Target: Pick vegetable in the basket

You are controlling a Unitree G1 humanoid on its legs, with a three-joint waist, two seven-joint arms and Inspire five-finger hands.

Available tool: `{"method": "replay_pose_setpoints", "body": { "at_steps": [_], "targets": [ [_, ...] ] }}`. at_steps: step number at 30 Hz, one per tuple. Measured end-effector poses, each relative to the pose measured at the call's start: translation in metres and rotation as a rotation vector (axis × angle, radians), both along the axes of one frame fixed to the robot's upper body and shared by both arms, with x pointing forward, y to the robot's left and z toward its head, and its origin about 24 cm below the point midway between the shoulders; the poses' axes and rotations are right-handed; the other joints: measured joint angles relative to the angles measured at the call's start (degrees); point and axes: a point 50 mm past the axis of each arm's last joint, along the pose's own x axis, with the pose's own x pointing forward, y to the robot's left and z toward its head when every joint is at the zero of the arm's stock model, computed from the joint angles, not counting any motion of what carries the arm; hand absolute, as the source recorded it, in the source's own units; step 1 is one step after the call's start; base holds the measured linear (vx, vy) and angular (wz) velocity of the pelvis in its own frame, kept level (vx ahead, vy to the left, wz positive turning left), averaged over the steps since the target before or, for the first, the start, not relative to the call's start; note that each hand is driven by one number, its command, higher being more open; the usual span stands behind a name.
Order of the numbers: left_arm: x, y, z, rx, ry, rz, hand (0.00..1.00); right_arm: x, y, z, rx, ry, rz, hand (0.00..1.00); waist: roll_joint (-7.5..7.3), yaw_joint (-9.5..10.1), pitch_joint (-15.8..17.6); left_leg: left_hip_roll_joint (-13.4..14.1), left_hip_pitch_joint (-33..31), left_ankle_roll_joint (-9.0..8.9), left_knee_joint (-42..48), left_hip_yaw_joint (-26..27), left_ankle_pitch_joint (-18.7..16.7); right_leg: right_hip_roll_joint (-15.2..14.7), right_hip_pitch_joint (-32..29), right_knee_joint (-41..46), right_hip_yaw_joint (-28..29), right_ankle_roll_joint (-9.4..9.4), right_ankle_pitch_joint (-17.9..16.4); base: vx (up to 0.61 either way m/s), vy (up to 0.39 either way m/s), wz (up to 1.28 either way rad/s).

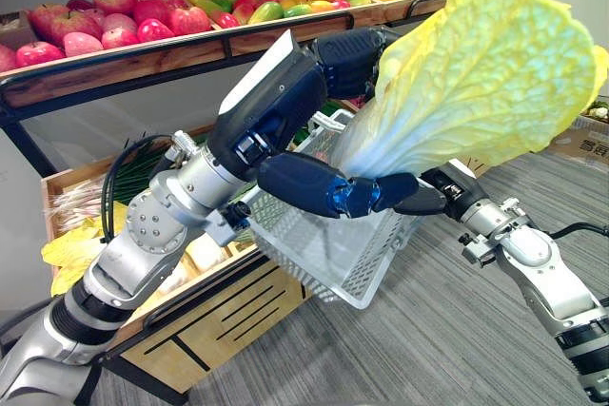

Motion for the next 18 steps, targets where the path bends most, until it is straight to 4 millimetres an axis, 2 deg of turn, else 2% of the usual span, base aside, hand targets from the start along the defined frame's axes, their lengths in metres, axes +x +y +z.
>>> {"method": "replay_pose_setpoints", "body": {
  "at_steps": [9, 18],
  "targets": [
    [0.013, 0.007, -0.007, 0.01, 0.033, 0.069, 0.0, -0.001, 0.008, -0.005, 0.02, 0.019, 0.045, 0.0, -0.1, 0.36, -0.6, -0.1, -0.2, 0.47, 0.0, -1.3, 0.6, -0.2, 0.2, -0.2, -1.2, -0.03, 0.0, 0.02, -0.012, 0.07],
    [0.022, 0.012, -0.014, 0.052, 0.039, 0.136, 0.0, -0.013, 0.004, -0.028, -0.011, 0.102, 0.04, 0.0, -0.33, 0.48, -0.9, -0.1, -0.8, 0.57, 0.0, -2.5, 1.0, -0.4, 0.2, -0.2, -2.3, 0.02, -0.1, 0.0, -0.011, 0.06]
  ]
}}
